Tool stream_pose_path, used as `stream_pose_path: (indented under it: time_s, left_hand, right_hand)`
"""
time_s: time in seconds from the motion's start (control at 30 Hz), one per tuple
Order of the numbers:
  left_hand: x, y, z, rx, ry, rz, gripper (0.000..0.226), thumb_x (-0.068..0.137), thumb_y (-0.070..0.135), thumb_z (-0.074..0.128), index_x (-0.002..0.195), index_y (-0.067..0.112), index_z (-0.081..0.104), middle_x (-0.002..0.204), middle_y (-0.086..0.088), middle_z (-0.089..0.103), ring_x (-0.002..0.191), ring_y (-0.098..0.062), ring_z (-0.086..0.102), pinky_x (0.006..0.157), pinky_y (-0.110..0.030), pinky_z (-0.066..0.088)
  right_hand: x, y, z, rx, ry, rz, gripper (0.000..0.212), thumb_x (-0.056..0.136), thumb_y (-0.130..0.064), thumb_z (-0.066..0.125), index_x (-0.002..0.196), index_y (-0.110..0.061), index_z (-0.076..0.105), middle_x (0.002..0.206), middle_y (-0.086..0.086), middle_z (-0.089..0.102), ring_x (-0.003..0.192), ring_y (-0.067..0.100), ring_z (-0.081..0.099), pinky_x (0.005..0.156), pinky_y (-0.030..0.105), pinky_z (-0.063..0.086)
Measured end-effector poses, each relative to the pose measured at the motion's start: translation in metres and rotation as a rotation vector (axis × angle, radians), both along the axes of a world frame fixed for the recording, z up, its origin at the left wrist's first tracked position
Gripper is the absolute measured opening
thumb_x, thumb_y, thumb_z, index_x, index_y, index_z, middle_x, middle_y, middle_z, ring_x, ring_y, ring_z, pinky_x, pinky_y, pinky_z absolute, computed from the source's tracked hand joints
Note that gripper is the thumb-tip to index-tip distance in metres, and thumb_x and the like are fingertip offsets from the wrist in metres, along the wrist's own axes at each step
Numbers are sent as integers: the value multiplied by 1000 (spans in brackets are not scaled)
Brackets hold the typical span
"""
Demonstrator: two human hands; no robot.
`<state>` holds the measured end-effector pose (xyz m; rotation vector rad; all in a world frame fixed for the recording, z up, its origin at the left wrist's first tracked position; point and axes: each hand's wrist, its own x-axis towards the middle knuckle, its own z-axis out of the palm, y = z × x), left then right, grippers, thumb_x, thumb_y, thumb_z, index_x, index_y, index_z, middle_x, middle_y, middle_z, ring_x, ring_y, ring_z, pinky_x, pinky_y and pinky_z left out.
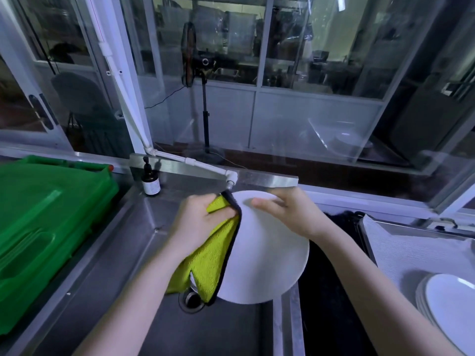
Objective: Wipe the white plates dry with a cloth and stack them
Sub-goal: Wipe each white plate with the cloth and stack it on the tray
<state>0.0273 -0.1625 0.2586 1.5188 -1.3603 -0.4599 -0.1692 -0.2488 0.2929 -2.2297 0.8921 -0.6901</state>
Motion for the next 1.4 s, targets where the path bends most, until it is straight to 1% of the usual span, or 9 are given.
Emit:
stream_pose_path:
  time_s: [0.23,0.37,0.5,0.57,0.67,0.77,0.9,1.1,1.4]
  left_hand:
    - [-4,9,-25,-3,520,342,27,90,23,69,64,18,64,55,13,58,52,-3,47,50,-21,38]
    - [-17,9,-42,70,888,539,26,90,36,68,85,11,69,78,-5,66,76,-20,59,78,-41,54]
    - [0,9,-34,80,819,439,26,91,31,69,87,6,68,82,-11,65,79,-22,58,86,-49,53]
    - [6,9,-25,54,638,347,22,90,23,70,76,7,66,70,-5,62,69,-17,54,69,-36,48]
    - [3,4,-8,23,271,140,32,84,13,75,58,14,56,53,11,49,52,-3,39,52,-22,31]
    - [-1,-1,-4,0,66,45,28,81,14,78,63,2,60,58,0,45,56,-7,34,52,-28,25]
    - [3,0,-12,-1,251,150,28,86,15,73,63,9,57,58,6,49,58,-8,39,57,-29,31]
    - [-20,6,-38,83,1002,502,18,88,36,71,89,18,70,90,-5,75,94,-29,69,86,-47,57]
    - [9,5,-13,40,444,177,19,86,15,73,69,11,67,65,4,65,65,-14,55,62,-30,43]
  right_hand:
    - [6,18,-22,264,-432,-355,57,90,-46,68,57,-20,29,59,-5,26,57,12,26,53,29,20]
    - [33,43,-53,546,-793,-754,48,91,-45,65,64,-15,39,63,-4,32,58,8,29,55,28,25]
    - [11,29,-44,298,-563,-487,35,94,-37,65,62,-26,55,59,-17,51,55,-1,43,52,14,34]
    - [-3,13,-21,241,-450,-243,4,92,-33,69,95,-33,71,83,-20,69,69,-5,59,64,11,42]
    - [-5,-1,2,115,-121,0,9,84,-52,70,89,-45,72,81,-24,68,73,-5,60,71,15,43]
    - [0,-2,0,59,-17,24,60,80,-65,59,78,-6,69,61,-7,54,57,10,48,60,27,40]
    - [-4,3,-9,124,-229,-145,53,94,-39,65,58,-13,35,53,-13,28,49,6,25,47,20,21]
    - [35,50,-45,585,-907,-715,50,94,-42,62,69,-2,47,67,1,36,64,13,34,60,30,29]
    - [-2,0,9,48,-193,-91,25,92,-34,69,69,-32,59,53,-22,52,52,-2,45,53,11,33]
